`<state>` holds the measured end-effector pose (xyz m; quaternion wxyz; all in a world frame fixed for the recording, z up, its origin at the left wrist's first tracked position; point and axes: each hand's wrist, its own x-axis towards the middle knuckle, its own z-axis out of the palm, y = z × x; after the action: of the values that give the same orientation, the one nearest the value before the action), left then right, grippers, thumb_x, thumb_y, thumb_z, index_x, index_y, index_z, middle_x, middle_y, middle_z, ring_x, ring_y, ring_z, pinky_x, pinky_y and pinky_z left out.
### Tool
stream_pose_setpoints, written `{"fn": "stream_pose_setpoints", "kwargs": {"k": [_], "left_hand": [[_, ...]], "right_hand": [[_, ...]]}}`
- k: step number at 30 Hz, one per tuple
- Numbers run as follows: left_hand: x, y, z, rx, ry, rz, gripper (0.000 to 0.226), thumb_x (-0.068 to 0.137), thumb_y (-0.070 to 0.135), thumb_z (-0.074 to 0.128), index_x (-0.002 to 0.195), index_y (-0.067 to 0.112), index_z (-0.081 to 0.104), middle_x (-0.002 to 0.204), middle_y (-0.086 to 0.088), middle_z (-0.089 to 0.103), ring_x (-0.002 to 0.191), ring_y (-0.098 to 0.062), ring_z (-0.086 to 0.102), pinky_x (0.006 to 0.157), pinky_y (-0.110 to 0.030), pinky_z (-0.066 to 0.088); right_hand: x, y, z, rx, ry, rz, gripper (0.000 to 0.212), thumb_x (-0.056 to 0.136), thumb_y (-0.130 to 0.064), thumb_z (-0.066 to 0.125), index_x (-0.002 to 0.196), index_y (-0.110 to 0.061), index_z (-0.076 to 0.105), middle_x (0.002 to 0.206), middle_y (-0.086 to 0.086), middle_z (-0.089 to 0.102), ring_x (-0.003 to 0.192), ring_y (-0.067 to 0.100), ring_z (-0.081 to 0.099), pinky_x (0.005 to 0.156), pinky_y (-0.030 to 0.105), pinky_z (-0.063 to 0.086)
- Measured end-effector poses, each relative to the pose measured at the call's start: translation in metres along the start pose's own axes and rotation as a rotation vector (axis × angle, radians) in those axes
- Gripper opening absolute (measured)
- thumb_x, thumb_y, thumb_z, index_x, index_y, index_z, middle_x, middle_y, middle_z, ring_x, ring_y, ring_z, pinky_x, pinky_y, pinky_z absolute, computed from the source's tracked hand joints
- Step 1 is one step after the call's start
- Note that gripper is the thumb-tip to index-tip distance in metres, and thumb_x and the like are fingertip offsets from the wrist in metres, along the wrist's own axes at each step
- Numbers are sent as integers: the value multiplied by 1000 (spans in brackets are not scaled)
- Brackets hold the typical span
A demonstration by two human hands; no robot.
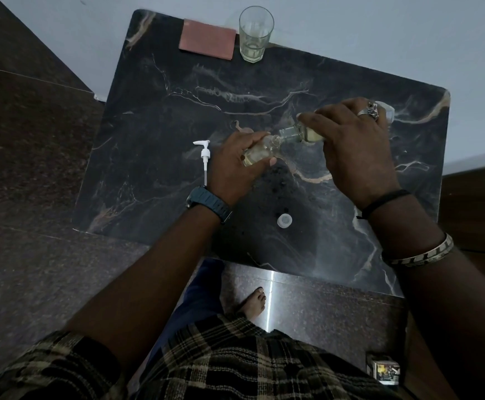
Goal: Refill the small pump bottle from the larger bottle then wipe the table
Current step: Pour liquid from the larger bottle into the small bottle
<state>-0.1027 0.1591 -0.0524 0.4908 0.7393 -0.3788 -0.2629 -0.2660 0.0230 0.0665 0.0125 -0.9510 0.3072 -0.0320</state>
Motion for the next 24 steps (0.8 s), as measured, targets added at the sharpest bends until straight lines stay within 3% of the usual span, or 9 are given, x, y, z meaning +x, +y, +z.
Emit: {"fn": "stream_pose_setpoints", "kwargs": {"k": [13,18,24], "left_hand": [[-2,-1,-1,30,-1,11,47,85,31,87,129,26,73,124,2,68,112,-8,64,93,-29,57],[-2,-1,-2,38,-6,13,47,85,32,87,130,29,72,123,4,67,109,6,58,92,-22,54],[-2,-1,-1,23,-10,8,48,84,30,88,129,27,73,126,4,67,112,-6,63,91,-20,53]], "right_hand": [[0,-5,-4,-6,-31,8,50,103,-6,53,146,-31,62,138,-1,68,133,33,53,110,47,31],[1,-5,-4,-9,-30,11,49,103,-7,53,145,-31,63,137,-1,69,134,34,54,110,47,31],[1,-5,-5,-16,-29,2,49,102,-6,53,144,-30,63,137,0,69,133,34,54,110,49,33]]}}
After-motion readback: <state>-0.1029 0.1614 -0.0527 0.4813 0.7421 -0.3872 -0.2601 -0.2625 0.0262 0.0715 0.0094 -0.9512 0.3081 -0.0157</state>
